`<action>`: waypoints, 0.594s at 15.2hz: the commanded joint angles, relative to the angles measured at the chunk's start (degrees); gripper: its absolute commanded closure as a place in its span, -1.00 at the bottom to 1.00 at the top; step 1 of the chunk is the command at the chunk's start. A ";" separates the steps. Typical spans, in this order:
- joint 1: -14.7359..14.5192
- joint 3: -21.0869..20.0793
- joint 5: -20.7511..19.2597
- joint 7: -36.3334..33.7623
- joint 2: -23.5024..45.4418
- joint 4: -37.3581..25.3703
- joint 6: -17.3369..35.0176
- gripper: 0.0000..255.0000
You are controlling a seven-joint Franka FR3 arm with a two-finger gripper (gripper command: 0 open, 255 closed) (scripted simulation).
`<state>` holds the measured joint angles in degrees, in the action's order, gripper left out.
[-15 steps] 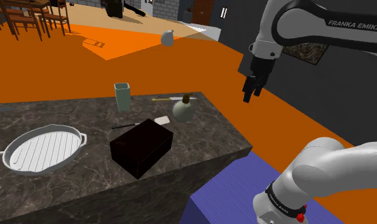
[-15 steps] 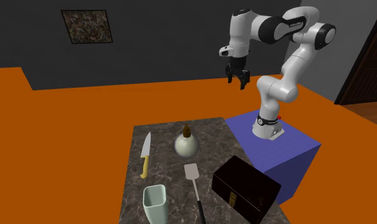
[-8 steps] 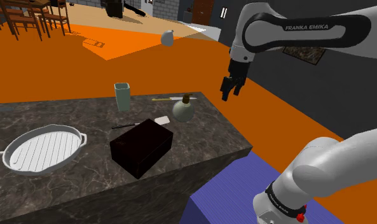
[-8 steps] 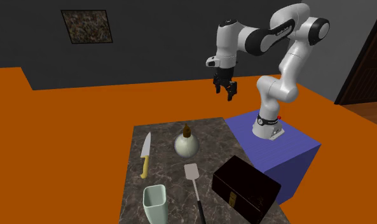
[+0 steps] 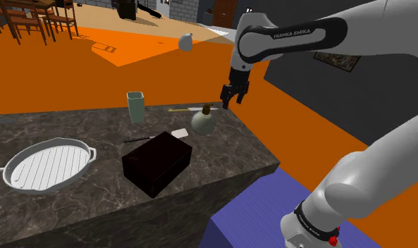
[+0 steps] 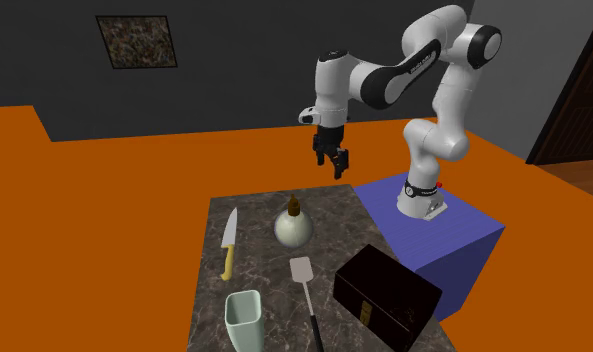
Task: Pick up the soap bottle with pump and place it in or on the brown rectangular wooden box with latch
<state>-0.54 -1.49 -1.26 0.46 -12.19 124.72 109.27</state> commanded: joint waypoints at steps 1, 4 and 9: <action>0.12 0.09 -0.09 0.04 4.37 -3.09 1.84 -1.00; -0.04 -0.20 -0.13 -0.58 10.64 -8.15 3.83 -1.00; -0.42 -0.51 -0.35 -1.54 21.21 -18.16 5.70 -1.00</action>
<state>-0.85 -1.92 -1.56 -0.82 6.88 108.73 114.73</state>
